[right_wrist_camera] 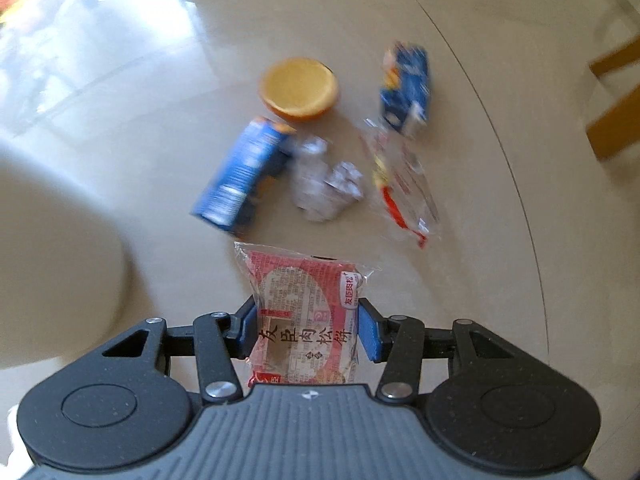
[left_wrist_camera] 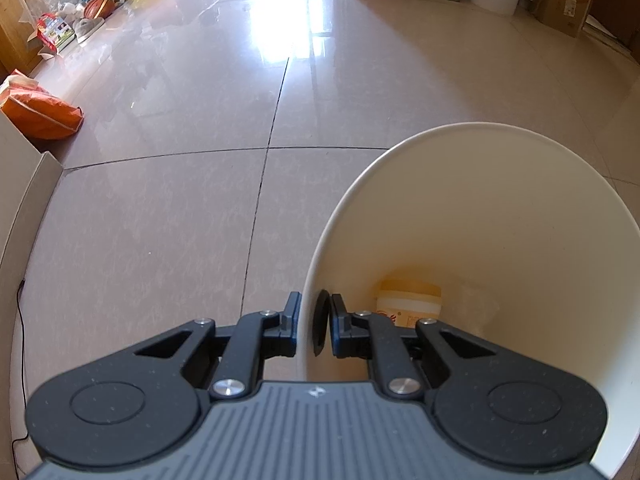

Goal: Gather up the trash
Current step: 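Carry the snack bag over the bin and release it with the right tool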

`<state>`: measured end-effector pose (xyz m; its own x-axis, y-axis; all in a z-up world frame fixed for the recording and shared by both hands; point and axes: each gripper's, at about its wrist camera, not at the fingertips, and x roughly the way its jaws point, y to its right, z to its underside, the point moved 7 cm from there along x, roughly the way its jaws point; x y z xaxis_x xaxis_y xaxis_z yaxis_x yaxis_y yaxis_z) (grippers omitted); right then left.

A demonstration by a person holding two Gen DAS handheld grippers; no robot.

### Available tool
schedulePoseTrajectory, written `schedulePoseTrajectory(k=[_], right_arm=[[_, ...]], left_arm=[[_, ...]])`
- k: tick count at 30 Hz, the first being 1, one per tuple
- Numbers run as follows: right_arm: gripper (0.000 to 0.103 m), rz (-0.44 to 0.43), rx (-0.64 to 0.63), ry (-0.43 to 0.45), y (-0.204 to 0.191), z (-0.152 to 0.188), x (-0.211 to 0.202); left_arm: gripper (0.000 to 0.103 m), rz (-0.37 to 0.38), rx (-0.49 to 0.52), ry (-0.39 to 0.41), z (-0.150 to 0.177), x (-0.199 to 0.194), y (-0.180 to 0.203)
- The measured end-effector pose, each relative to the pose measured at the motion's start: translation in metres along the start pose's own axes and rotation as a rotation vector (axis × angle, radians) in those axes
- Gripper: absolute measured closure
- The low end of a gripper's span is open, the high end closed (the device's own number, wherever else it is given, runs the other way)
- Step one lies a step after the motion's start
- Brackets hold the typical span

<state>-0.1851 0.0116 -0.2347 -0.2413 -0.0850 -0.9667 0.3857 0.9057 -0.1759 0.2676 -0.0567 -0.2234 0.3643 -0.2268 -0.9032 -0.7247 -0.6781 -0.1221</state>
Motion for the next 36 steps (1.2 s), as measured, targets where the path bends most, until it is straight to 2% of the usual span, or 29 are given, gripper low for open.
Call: schedulePoseTrajectory(k=[4,9,14,22,24,25,28,36], right_arm=[[0.048,-0.071,-0.094,0.045,-0.036,-0.012,-0.055],[0.048,-0.166,-0.228,0.143,-0.093,-0.033,-0.131],[0.047,-0.25,-0.357,0.2,-0.157,-0.048,-0.175],[0.045,-0.335,-0.466,0.201,-0.238,-0.056,-0.174],[0.026,-0.334,-0.478,0.196,-0.249,-0.055,-0.168],[0.023,-0.338,-0.483,0.198,-0.253,-0.054,-0.167],[0.015,-0.349,-0.494,0.198,-0.254,-0.05,-0.159],[0.014,-0.316,-0.438,0.22,-0.223,-0.056,-0.157]], left_arm=[[0.091,-0.001,0.004,0.003,-0.001,0.001,0.0],[0.091,-0.003,0.009,0.006,-0.002,0.002,0.001],[0.09,-0.004,0.023,0.016,-0.003,0.003,0.001],[0.09,-0.009,0.036,0.02,-0.001,0.003,0.005],[0.09,-0.008,0.035,0.02,0.0,0.003,0.004],[0.09,-0.008,0.036,0.02,0.0,0.004,0.004],[0.09,-0.008,0.038,0.02,-0.001,0.003,0.003],[0.09,-0.009,0.035,0.019,-0.002,0.003,0.002]])
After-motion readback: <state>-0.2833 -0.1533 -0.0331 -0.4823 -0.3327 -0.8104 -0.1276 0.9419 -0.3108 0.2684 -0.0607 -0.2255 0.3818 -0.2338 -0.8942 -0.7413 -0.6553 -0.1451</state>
